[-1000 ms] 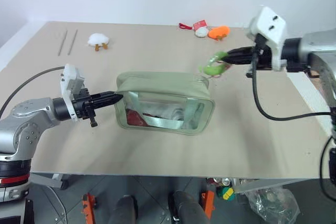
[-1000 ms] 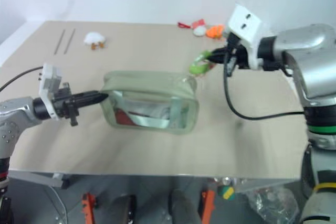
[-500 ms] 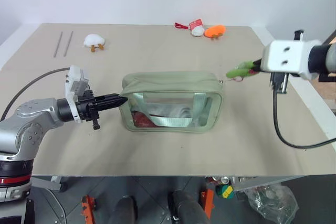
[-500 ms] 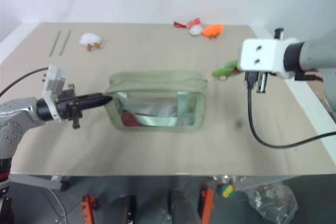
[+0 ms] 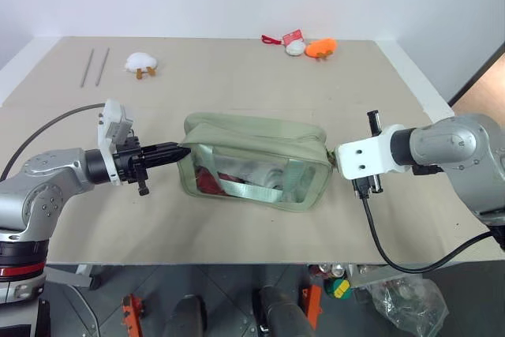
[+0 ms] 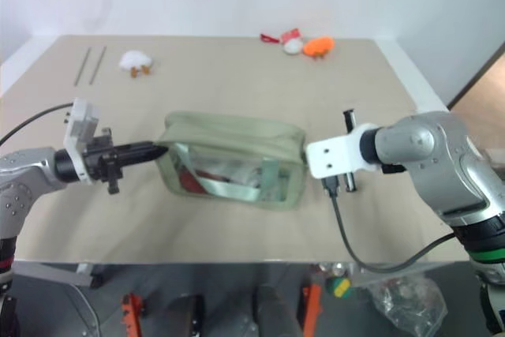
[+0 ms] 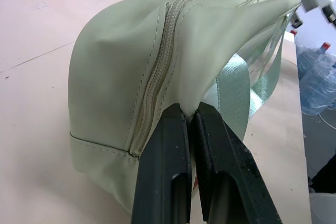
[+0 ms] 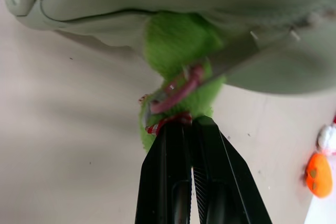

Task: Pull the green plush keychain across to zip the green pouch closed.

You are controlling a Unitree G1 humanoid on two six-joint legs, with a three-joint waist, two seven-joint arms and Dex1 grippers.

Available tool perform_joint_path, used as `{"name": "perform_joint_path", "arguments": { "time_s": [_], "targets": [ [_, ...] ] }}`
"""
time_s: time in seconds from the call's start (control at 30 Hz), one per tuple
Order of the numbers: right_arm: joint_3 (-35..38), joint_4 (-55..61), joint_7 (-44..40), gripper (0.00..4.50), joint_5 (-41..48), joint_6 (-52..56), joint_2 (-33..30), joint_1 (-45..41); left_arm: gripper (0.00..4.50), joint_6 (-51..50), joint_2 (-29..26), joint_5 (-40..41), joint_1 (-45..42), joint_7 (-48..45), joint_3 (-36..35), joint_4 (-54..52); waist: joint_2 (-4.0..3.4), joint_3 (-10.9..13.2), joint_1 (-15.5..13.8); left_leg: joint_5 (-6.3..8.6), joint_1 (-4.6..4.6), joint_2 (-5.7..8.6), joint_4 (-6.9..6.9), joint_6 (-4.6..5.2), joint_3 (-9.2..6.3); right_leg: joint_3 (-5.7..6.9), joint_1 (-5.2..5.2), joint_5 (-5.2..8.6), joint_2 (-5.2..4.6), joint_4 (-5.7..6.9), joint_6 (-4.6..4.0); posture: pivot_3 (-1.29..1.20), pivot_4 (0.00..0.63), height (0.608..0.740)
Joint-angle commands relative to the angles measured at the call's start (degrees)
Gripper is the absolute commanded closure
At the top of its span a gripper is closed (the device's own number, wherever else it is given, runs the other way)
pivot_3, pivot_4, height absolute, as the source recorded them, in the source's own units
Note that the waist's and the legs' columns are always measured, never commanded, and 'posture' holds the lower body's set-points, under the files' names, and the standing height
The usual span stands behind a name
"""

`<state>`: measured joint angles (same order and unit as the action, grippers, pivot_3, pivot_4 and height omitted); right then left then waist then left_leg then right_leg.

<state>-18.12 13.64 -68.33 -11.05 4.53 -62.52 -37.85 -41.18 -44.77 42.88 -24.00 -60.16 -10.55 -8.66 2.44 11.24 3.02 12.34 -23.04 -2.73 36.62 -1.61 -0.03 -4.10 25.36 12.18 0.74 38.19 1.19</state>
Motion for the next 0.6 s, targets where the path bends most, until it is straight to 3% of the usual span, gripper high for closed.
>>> {"name": "perform_joint_path", "arguments": {
  "time_s": [0.03,0.27,0.6],
  "targets": [
    [-2.77,-1.18,-3.05,4.49,-2.6,-5.69,0.69,-0.12,4.5,-0.63,-1.75,0.05,-1.1,-0.04,-0.98,-0.43,0.0,0.0,0.1,0.0,0.02,-0.02,0.0,0.0,0.0,0.0,0.0,0.0,0.02,0.01,-0.01,0.0,0.15,0.74],
    [-4.47,-8.37,-5.17,4.49,-8.67,-12.67,-0.44,1.14,4.5,-1.59,-1.64,0.52,-1.15,0.4,-1.5,-1.09,0.15,-0.09,0.38,-0.01,0.33,-0.06,-0.01,0.01,-0.01,0.01,-0.25,0.0,0.08,0.01,-0.27,0.0,0.15,0.74],
    [-3.99,-16.51,0.09,4.49,-13.09,-10.29,7.68,-0.97,4.5,-1.76,-1.31,1.05,-0.8,1.54,-1.75,-1.75,0.19,-0.11,0.56,-0.06,0.37,-0.05,0.04,-0.06,0.11,-0.13,-0.26,-0.07,0.07,0.02,-0.25,0.0,0.15,0.74]
  ]
}}
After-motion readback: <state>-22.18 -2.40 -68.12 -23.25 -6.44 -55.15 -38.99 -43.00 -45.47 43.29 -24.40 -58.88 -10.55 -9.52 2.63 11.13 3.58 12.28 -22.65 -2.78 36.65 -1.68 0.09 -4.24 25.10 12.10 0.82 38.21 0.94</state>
